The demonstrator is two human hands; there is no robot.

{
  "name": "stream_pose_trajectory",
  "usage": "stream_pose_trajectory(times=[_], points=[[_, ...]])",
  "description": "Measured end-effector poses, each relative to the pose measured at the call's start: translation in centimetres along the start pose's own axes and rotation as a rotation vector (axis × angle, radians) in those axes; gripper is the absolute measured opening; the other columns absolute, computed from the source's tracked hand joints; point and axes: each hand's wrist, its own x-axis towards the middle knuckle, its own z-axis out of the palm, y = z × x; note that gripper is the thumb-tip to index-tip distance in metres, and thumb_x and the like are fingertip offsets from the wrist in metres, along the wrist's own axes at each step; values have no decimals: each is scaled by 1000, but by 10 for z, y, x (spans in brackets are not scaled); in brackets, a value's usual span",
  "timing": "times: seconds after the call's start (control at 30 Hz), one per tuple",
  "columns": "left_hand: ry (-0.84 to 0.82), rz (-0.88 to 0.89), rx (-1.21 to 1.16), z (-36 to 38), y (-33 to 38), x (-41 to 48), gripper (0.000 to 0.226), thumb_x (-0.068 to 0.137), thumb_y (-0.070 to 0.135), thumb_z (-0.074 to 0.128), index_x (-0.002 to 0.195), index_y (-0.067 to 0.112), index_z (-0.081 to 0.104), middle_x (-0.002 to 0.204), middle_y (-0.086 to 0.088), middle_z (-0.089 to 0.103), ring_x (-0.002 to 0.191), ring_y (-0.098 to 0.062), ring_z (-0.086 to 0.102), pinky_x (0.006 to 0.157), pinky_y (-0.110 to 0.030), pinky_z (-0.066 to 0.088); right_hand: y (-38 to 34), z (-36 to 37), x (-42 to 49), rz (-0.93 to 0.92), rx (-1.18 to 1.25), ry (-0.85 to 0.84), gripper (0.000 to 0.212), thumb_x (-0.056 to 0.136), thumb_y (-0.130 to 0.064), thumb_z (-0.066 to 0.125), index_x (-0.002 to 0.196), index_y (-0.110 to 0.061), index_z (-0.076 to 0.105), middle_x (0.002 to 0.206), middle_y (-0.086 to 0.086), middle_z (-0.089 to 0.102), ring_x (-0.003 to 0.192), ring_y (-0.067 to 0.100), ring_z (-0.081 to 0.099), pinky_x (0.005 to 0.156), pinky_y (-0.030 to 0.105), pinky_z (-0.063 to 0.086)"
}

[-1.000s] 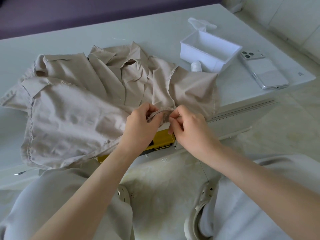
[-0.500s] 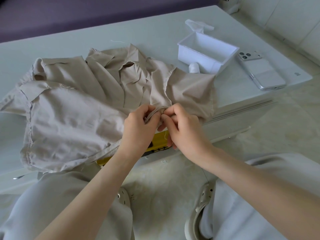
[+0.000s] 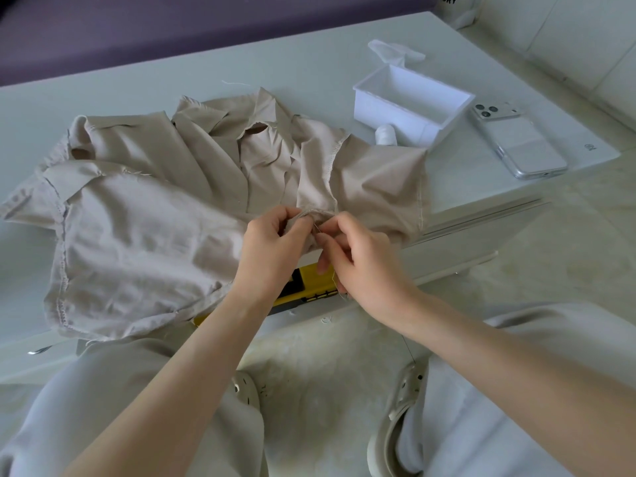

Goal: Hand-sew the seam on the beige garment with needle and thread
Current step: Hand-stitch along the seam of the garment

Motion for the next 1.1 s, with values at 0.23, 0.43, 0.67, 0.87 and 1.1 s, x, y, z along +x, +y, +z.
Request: stream_pose_trajectory(times=[0.23,0.43,0.67,0.87,1.1], points=[[63,44,-73,-6,0,5,20,93,11,52,81,-2,61,43,9,46,56,-18,45,66,-34,45,-1,-1,-4,23,50,-51,10,99,-10,44,100,-10,54,68,3,64,50,7,56,49,15,42],[-60,53,21,2,-2,-1,22,90,22,62,74,7,64,54,7,52,50,-3,43,55,-15,39,0,0,-1,50,77,38,13,98,-9,45,87,-13,51,65,-1,65,52,9,61,50,25,49],[-30,69,37,0,-1,0,13,90,15,59,79,13,66,58,6,56,53,-2,48,55,-14,42,0,2,-1,25,46,19,14,98,-15,49,84,-18,51,62,-3,63,51,8,56,51,22,45],[66,53,-115,-11,1,10,30,85,21,53,85,-8,54,42,3,38,44,-19,33,55,-37,34,13,9,-18,-163,-308,-280,17,101,-20,39,94,-11,51,60,-3,51,44,9,45,43,20,33],[146,107,13,-14,9,6,16,96,10,50,87,0,58,55,0,46,37,0,43,39,-9,34,26,18,-43,-214,-788,-845,31,105,-27,23,115,-6,45,79,11,55,50,13,32,46,26,22]])
